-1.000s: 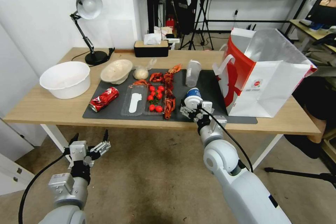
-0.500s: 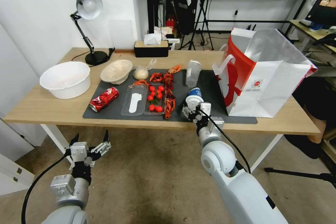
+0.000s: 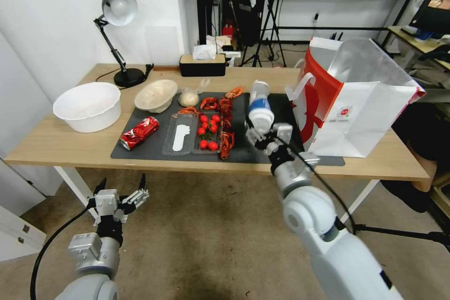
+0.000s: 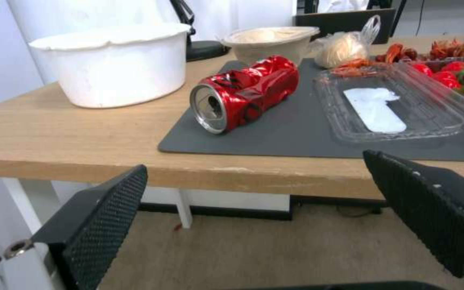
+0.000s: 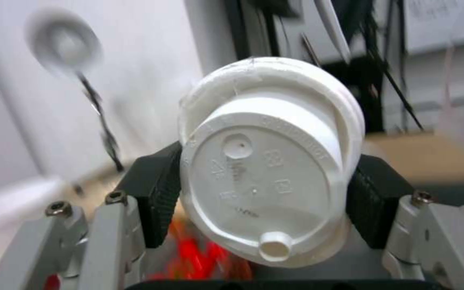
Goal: Pick up the trash from the table and place it into the takeout bag.
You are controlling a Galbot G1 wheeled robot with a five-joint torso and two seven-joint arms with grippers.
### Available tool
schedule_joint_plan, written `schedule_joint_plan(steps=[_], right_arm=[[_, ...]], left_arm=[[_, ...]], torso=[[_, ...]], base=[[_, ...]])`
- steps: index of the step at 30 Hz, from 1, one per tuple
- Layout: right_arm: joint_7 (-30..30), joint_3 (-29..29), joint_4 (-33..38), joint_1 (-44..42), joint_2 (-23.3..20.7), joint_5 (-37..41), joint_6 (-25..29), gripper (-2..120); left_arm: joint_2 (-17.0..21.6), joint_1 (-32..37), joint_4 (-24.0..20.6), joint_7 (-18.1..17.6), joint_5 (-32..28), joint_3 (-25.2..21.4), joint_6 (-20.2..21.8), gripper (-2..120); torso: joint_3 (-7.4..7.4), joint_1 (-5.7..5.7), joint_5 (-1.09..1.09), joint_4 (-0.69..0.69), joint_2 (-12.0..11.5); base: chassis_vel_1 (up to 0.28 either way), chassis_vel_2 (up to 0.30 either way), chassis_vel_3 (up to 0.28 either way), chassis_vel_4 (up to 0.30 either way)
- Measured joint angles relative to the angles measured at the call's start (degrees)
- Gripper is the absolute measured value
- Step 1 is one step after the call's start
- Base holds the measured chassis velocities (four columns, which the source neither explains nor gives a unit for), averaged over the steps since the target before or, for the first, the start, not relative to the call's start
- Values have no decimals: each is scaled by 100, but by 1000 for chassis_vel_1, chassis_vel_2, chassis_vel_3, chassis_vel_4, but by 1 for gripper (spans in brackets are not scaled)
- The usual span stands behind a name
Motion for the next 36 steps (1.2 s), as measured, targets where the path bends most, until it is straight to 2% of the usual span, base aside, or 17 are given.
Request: schedule_joint_plan(steps=[4,9,12,13,16,21,31,36], right_arm=[[-249,566,419,376,-320,642,74,62],[-66,1040,567,720,-700,1069,-45,62],[501,1432,503,1030,-1138,1320,-277,62],[501,1432,503,1030,-1138,1320,-277,62],[1220,1682,312,1194,-1374,1381,-668,62],[1965,1769,-55,1334,-1423,1403,-1187,62],[2446,1605,-469,1535,-1330,1539,-1645,60],[2487,1597,-470,1552,-1313,1564,-1745,79]], left_arm=[[-1,24,-44,-2,12,2,-5,100],[0,37,-74,-2,32,11,-5,100],[-1,47,-84,-2,57,46,-8,100],[-1,47,-84,-2,57,46,-8,100],[-2,61,-96,-2,81,79,-27,100],[-2,78,-130,-2,86,77,-53,100],[-1,76,-132,-2,85,49,-99,100],[-1,57,-98,-2,84,49,-103,100]], torso=[[0,0,1,0,0],[0,0,0,-1,0],[0,0,-2,0,0],[0,0,-2,0,0],[0,0,2,-1,0],[0,0,1,0,0],[0,0,-1,1,0],[-1,0,-1,0,1]], base=[[0,0,0,0],[0,0,0,0],[0,0,0,0],[0,0,0,0],[0,0,0,0],[0,0,0,0],[0,0,0,0],[0,0,0,0]])
